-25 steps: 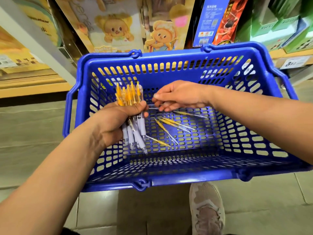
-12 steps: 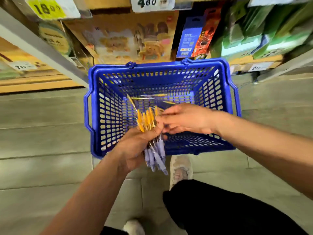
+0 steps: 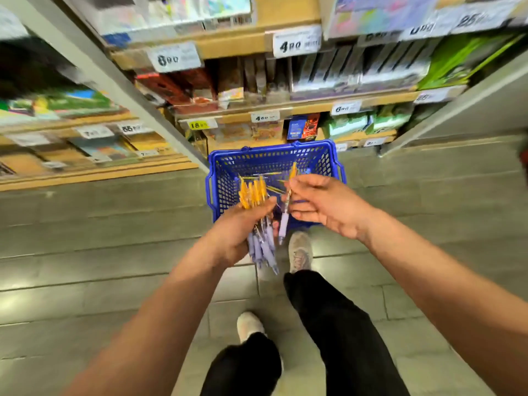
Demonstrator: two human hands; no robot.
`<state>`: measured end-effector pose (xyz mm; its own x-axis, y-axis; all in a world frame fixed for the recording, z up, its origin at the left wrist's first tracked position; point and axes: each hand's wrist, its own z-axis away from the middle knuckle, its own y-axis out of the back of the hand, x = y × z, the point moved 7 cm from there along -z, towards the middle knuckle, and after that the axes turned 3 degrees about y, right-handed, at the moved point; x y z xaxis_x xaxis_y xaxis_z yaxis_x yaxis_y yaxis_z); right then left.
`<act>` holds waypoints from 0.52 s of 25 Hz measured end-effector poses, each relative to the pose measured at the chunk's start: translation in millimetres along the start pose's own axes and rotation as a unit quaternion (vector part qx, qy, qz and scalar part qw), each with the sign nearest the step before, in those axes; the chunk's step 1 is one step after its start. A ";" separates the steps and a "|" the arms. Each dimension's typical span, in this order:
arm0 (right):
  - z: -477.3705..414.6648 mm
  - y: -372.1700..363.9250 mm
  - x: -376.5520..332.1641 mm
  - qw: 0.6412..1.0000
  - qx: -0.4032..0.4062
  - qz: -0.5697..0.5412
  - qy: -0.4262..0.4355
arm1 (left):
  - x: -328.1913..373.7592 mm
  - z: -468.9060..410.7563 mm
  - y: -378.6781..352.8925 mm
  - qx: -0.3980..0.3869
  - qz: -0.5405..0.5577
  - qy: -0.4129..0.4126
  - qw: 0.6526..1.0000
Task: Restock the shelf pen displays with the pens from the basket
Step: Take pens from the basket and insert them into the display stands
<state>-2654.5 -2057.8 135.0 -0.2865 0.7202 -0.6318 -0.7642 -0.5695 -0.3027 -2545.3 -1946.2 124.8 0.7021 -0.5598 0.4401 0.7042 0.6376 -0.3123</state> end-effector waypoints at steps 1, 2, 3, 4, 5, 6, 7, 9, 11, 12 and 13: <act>25.8 -9.9 -11.2 1.000 0.007 -0.006 0.009 | 5.4 24.1 -7.3 0.002 0.002 0.011 1.000; 58.0 -22.8 -21.8 1.000 0.017 -0.012 0.015 | 9.3 56.0 -15.3 -0.001 -0.004 0.020 1.000; 87.7 -34.8 -31.4 0.999 0.023 -0.015 0.025 | 12.9 87.0 -24.3 -0.011 -0.006 0.024 1.000; 117.7 -45.9 -39.7 0.999 0.029 -0.025 0.035 | 14.9 117.3 -33.7 -0.028 -0.004 0.022 0.999; 146.9 -55.0 -47.6 0.998 0.034 -0.033 0.044 | 16.6 147.7 -42.1 -0.044 -0.003 0.016 0.999; 176.2 -64.0 -54.5 0.997 0.034 -0.043 0.048 | 16.9 176.7 -48.4 -0.057 -0.002 0.009 0.998; 204.4 -72.0 -61.2 0.997 0.028 -0.046 0.053 | 16.1 202.9 -52.9 -0.065 -0.003 0.001 0.998; 250.9 -83.2 -71.4 0.998 0.010 -0.025 0.065 | 16.1 244.7 -58.8 -0.064 -0.003 -0.019 0.998; 286.9 -87.5 -81.3 0.996 0.022 0.014 0.084 | 16.3 278.2 -65.1 -0.056 0.011 -0.020 0.998; 302.3 -90.4 -85.2 0.996 0.026 0.019 0.089 | 16.6 293.6 -69.1 -0.056 0.013 -0.018 0.998; 316.1 -93.6 -87.5 0.996 0.026 0.014 0.089 | 16.7 308.2 -74.0 -0.059 0.009 -0.020 0.998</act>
<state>-2740.6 -1942.3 444.2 -0.2051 0.6197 -0.7575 -0.7874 -0.5642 -0.2484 -2618.3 -1839.6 414.7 0.7111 -0.5264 0.4661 0.7013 0.5787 -0.4164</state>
